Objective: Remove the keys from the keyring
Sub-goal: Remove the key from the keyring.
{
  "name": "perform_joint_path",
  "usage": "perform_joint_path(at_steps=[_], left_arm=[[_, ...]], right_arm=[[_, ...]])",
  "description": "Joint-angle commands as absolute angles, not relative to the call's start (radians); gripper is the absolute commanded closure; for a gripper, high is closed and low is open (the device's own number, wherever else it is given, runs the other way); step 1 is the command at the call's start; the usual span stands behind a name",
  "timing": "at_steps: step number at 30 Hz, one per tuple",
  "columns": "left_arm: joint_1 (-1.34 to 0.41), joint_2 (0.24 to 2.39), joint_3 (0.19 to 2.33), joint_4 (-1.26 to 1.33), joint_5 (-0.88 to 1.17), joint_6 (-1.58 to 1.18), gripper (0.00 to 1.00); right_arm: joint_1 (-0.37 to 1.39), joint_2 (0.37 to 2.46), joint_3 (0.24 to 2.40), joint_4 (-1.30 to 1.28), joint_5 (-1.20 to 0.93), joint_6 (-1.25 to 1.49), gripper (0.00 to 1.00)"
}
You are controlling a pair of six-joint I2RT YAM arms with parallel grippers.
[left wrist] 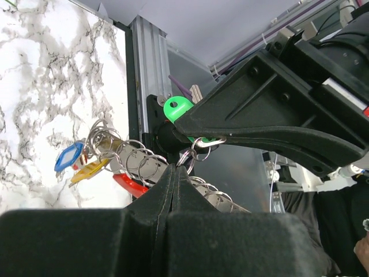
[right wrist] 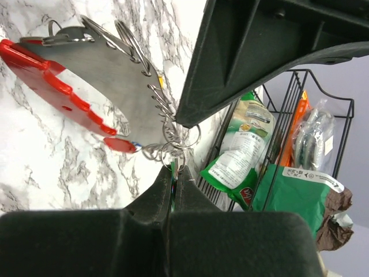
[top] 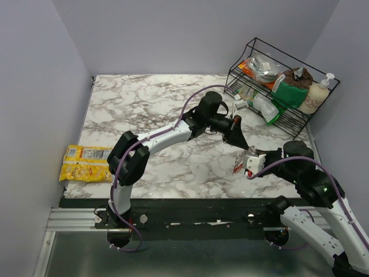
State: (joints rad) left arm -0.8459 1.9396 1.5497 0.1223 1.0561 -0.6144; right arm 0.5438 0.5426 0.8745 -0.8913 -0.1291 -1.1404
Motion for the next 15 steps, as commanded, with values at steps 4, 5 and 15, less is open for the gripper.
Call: perform_joint_path(at_steps=[4, 5, 15], left_arm=[[-0.816, 1.890, 1.517, 0.273, 1.080, -0.706, 1.00], [-0.815, 1.891, 1.511, 0.282, 1.078, -0.715, 1.00], [-0.837, 1.890, 1.517, 0.246, 1.094, -0.684, 1.00]], right_arm=[[0.552, 0.506, 0.833, -0.888, -0.175, -1.106, 0.99], [0.552, 0.506, 0.830, -0.887, -0.176, -1.104, 0.99], [0.552, 0.545, 0.833, -0.799, -0.069, -1.132, 0.99]])
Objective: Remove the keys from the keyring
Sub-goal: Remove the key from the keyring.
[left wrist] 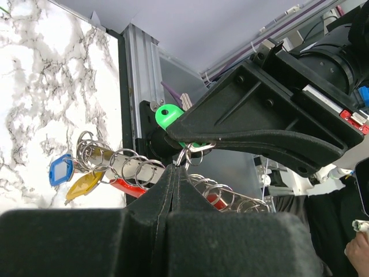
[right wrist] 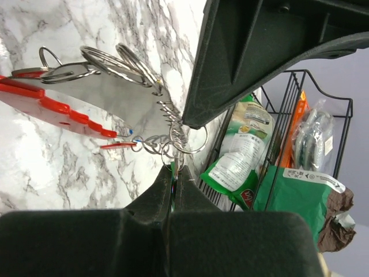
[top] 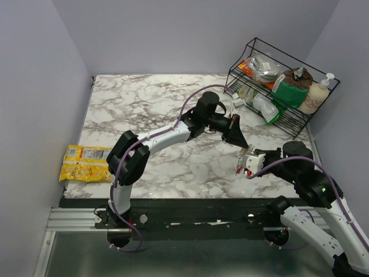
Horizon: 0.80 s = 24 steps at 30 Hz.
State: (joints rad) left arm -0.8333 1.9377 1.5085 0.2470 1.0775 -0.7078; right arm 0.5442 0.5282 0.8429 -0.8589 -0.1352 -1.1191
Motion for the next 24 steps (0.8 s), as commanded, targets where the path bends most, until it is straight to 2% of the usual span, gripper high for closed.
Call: perform_joint_path(at_steps=[1, 17, 24], left_arm=[[-0.844, 1.888, 1.519, 0.233, 1.092, -0.674, 1.00], [-0.893, 1.905, 1.565, 0.069, 1.020, -0.560, 1.00], [-0.864, 1.899, 1.559, 0.008, 0.898, -0.548, 1.00]], right_arm=[[0.552, 0.551, 0.830, -0.773, -0.058, -1.137, 0.99], [0.571, 0.584, 0.879, -0.796, -0.052, -1.158, 0.99], [0.571, 0.538, 0.868, -0.808, -0.046, -1.144, 0.99]])
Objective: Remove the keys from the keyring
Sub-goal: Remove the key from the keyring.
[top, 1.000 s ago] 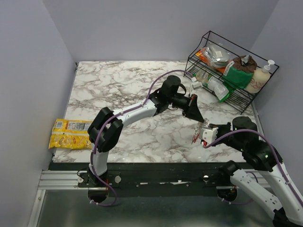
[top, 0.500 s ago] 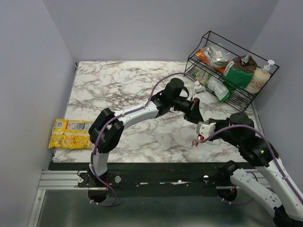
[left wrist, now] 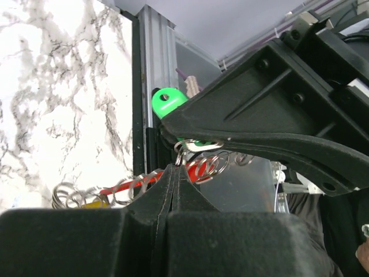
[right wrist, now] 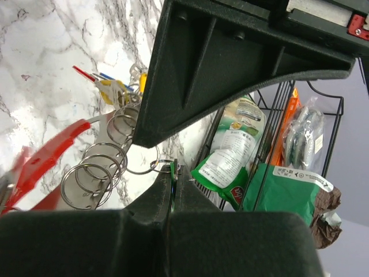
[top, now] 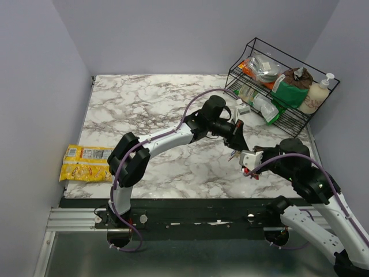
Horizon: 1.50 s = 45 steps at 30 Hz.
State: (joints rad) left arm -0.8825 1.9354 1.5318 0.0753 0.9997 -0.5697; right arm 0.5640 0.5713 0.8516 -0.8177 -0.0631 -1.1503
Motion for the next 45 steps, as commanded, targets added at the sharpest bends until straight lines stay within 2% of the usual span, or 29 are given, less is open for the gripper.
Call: perform_joint_path(at_steps=[1, 13, 24, 26, 33, 39, 45], left_arm=[[-0.861, 1.902, 1.560, 0.005, 0.884, -0.548, 1.00], [-0.842, 1.919, 1.578, -0.064, 0.787, -0.534, 1.00], [-0.827, 1.913, 1.569, -0.009, 0.842, -0.554, 1.00], [-0.830, 1.913, 1.566, -0.005, 0.857, -0.552, 0.91], [-0.841, 1.902, 1.552, 0.080, 0.936, -0.571, 0.72], [-0.845, 1.893, 1.519, 0.243, 1.045, -0.679, 0.67], [-0.899, 1.902, 1.568, 0.081, 1.014, -0.523, 0.64]], right_arm=[[0.572, 0.537, 0.867, -0.810, -0.049, -1.144, 0.99], [0.584, 0.540, 0.845, -0.824, -0.054, -1.146, 0.99], [0.586, 0.540, 0.833, -0.833, -0.064, -1.141, 0.99], [0.586, 0.543, 0.841, -0.839, -0.080, -1.138, 0.99], [0.586, 0.545, 0.856, -0.862, -0.112, -1.138, 0.99], [0.586, 0.540, 0.870, -0.873, -0.117, -1.134, 0.99], [0.586, 0.540, 0.900, -0.880, -0.152, -1.114, 0.99]])
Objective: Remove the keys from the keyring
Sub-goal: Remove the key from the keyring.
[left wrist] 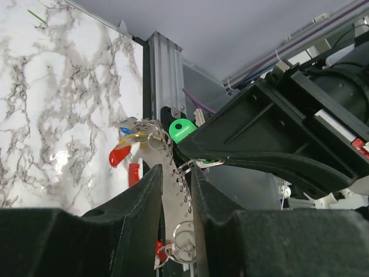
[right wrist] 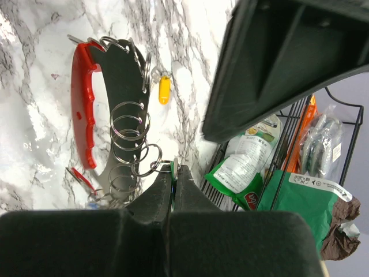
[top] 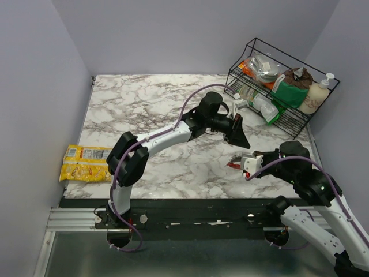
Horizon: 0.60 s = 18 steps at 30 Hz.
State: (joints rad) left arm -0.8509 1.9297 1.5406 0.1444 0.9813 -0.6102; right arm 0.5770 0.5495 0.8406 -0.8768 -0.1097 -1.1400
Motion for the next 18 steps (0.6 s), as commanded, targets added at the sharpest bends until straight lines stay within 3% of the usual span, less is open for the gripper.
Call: perform_joint_path(at_steps=[1, 10, 18], left_arm=[[-0.905, 1.907, 1.574, 0.057, 1.011, -0.514, 0.64], [-0.928, 1.902, 1.568, 0.034, 1.035, -0.463, 0.66], [-0.930, 1.894, 1.531, 0.124, 1.097, -0.526, 0.81]], right_arm=[[0.586, 0.540, 0.908, -0.881, -0.153, -1.112, 0.99], [0.580, 0.532, 0.916, -0.868, -0.144, -1.109, 0.99], [0.574, 0.531, 0.928, -0.862, -0.149, -1.092, 0.99]])
